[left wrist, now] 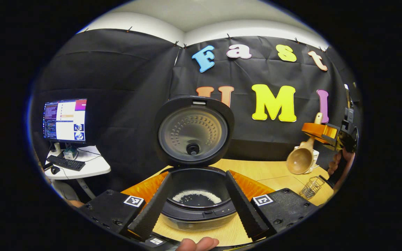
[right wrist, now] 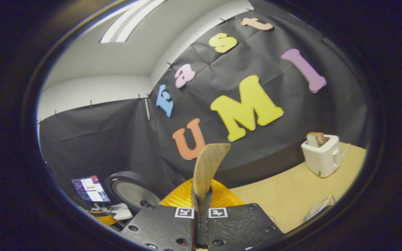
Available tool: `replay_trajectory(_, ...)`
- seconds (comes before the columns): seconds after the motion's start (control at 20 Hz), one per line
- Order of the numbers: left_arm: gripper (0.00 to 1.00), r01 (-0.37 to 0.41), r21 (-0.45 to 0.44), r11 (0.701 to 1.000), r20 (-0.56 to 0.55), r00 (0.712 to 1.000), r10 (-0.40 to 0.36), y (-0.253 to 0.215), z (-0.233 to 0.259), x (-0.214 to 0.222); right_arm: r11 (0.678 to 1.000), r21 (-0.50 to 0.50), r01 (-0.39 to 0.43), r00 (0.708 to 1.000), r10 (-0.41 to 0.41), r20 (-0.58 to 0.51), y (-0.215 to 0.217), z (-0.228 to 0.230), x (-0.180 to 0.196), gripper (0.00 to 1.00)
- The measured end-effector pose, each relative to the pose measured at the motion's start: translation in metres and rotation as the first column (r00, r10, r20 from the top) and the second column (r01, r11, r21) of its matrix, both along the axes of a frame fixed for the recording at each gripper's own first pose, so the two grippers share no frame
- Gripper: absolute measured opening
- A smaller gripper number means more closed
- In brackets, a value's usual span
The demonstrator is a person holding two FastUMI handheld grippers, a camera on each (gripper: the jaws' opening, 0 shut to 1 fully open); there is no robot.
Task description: Close the left gripper, press the button to open the rice cooker; take a wooden spoon from the chopstick holder with the right hand, scoop a spoonful of rice and pour it into the rice cooker, then put the wooden spoon back into the chopstick holder.
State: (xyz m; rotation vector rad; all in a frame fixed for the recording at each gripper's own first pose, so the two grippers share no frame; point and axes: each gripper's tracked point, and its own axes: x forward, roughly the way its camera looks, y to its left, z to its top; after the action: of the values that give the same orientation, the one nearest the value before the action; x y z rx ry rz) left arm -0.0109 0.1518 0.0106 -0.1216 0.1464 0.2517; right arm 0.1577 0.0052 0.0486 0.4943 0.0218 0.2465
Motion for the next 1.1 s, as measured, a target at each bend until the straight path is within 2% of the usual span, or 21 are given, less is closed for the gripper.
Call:
replay_trajectory(0.2, 0.98, 0.010, 0.006, 1.000, -0.009, 1.000, -0.010, -0.010, -0.004, 0.003, 0.990, -0.003, 0.143, 0.989, -0.143, -0.025, -0.082, -0.013, -0.012, 0.00)
replay_trajectory(0.55, 0.98, 0.016, -0.007, 1.000, -0.008, 1.000, -0.016, -0.022, -0.004, 0.009, 0.941, -0.090, 0.327, 0.941, -0.333, -0.056, -0.178, -0.051, -0.030, 0.00)
replay_trajectory(0.7, 0.98, 0.016, 0.004, 1.000, -0.012, 1.000, -0.016, -0.026, -0.001, 0.009, 0.918, -0.152, 0.366, 0.925, -0.377, -0.051, -0.193, -0.068, -0.024, 0.00)
replay_trajectory(1.1, 0.98, 0.007, 0.045, 0.999, -0.016, 1.000, -0.006, -0.030, 0.006, 0.000, 0.889, -0.251, 0.383, 0.913, -0.405, -0.040, -0.188, -0.115, -0.005, 0.00)
